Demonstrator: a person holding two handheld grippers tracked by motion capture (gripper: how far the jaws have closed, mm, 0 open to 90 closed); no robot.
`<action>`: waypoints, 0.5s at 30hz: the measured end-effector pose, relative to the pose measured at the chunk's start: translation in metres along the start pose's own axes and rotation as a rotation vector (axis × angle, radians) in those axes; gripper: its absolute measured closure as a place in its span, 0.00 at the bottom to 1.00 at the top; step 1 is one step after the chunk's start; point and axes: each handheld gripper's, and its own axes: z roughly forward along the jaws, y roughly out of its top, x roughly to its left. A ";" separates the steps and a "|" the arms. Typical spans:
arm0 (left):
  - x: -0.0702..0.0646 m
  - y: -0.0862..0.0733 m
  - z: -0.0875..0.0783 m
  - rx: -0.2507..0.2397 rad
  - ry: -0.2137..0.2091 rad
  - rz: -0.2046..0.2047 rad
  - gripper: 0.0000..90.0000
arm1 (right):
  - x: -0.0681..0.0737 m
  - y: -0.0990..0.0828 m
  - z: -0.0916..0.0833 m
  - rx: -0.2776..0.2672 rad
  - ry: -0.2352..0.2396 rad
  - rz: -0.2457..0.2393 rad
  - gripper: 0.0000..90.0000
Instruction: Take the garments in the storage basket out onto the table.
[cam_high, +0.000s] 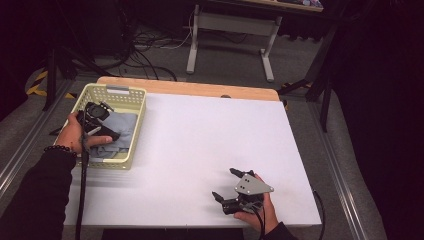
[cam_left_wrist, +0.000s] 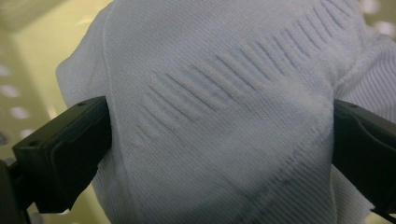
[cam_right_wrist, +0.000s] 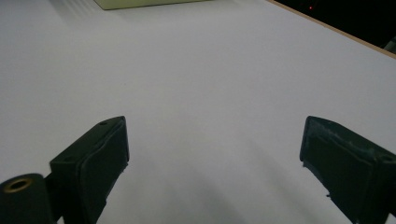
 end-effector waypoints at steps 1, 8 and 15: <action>0.001 -0.001 0.001 -0.006 -0.002 -0.017 0.00 | 0.000 0.000 0.000 0.000 0.000 0.001 0.09; 0.001 0.000 0.005 0.014 0.000 -0.033 0.00 | 0.000 -0.001 0.001 0.007 0.004 0.002 0.09; -0.003 0.001 0.006 0.034 0.027 0.001 0.11 | 0.002 -0.001 0.003 0.019 0.009 -0.014 0.10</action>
